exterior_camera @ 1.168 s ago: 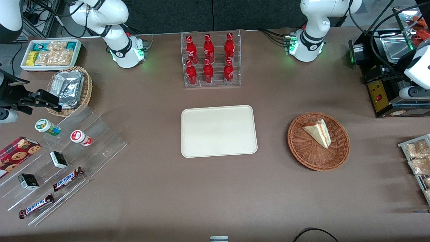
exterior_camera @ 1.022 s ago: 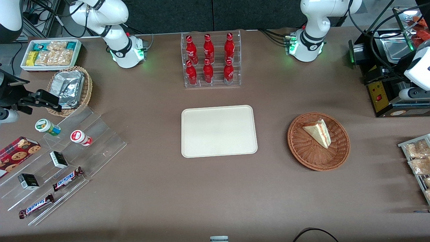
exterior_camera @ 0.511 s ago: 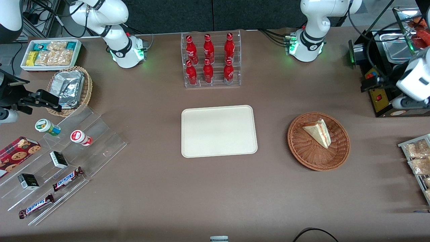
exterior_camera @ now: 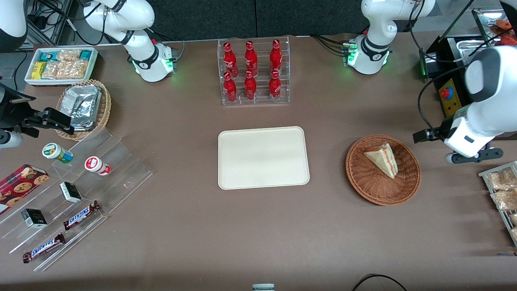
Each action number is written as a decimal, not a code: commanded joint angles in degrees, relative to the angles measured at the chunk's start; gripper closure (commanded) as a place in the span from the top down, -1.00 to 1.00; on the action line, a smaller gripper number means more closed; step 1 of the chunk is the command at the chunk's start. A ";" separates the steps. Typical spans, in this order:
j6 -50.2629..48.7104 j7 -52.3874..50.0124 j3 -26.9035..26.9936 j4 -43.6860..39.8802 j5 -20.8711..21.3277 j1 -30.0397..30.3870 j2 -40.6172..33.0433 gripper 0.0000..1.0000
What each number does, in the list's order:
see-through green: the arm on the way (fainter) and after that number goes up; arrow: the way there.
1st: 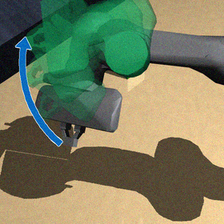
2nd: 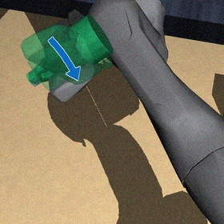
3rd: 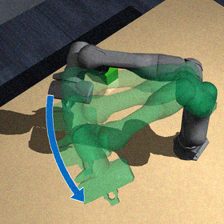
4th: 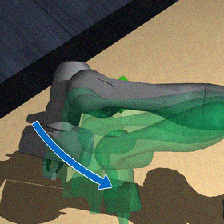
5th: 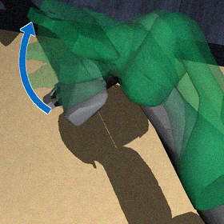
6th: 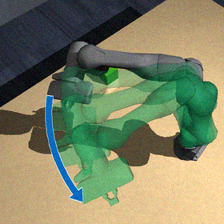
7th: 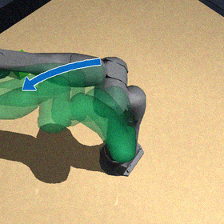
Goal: Place sandwich from basket to tray
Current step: 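Move the left gripper from rest toward the wicker basket, then lower the open left gripper onto the wrapped sandwich and close it, then lift the sandwich out of the basket and carry it over the tray, then lower the sandwich upright onto the tray and open the left gripper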
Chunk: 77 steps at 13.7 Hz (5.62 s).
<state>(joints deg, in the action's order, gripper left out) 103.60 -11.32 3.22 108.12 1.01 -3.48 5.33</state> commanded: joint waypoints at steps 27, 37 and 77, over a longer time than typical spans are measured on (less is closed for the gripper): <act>40.45 -30.26 -0.14 28.55 -0.48 -5.05 3.55 0.06; 30.91 -30.61 -0.05 23.30 0.48 -5.66 -1.46 -0.82; 16.37 -38.70 -1.99 -22.08 -3.20 -48.11 35.80 0.67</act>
<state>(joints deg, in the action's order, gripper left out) 120.01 -48.90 0.63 87.28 -2.45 -50.68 40.25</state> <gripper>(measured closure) 0.824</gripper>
